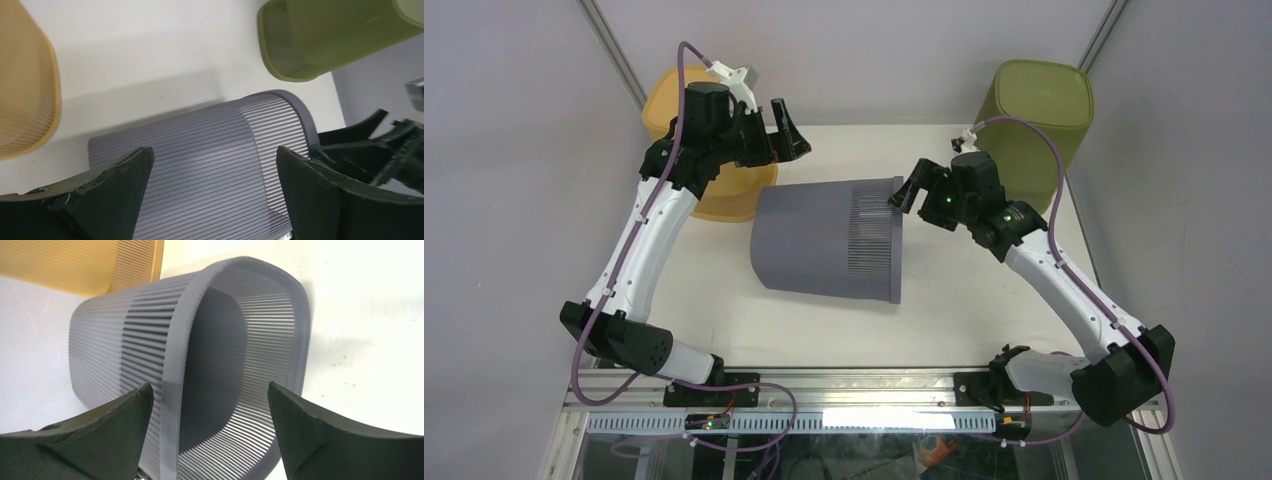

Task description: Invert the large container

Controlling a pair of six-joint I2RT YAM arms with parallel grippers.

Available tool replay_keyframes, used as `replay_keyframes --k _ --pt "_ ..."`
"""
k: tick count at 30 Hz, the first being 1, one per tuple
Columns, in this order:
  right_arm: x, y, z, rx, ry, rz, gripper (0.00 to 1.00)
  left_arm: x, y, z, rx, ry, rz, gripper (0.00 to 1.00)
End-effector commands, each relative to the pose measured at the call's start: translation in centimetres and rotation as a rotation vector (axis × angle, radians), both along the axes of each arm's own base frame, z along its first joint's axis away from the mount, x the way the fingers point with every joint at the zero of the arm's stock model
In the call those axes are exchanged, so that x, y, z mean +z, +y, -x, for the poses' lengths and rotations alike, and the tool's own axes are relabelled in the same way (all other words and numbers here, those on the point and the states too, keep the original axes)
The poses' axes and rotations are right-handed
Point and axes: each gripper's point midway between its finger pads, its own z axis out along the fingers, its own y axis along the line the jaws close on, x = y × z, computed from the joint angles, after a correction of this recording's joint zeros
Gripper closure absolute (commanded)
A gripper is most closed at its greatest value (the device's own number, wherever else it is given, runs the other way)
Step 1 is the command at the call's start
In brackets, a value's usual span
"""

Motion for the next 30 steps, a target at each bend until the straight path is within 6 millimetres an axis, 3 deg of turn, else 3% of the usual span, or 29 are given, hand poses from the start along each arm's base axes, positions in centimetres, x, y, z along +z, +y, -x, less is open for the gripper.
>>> replay_keyframes --k 1,6,11,15,17,23,30 --pt "3.7 -2.0 1.8 0.056 -0.067 0.101 0.12 1.4 2.4 1.3 0.075 -0.029 -0.071 0.01" --pt "5.2 -0.5 3.6 0.145 -0.066 0.099 0.16 -1.9 4.4 2.1 0.156 0.061 -0.152 0.01" --pt "4.7 1.0 4.0 0.191 -0.049 0.157 0.18 -4.3 5.8 2.9 0.194 0.114 -0.163 0.01" --pt "3.7 1.2 3.5 0.175 -0.036 0.210 0.34 -6.9 6.9 3.2 0.224 0.181 -0.119 0.01" --pt "3.5 0.8 3.3 0.158 -0.043 0.230 0.36 -7.3 7.2 3.4 0.220 0.201 -0.076 0.01" --pt "2.9 0.1 2.8 0.128 -0.051 0.274 0.56 -9.3 7.1 4.8 0.178 0.273 -0.026 0.01" --pt "1.6 -0.5 2.5 0.112 -0.035 0.317 0.74 -9.1 3.4 6.1 -0.034 0.334 0.151 0.01"
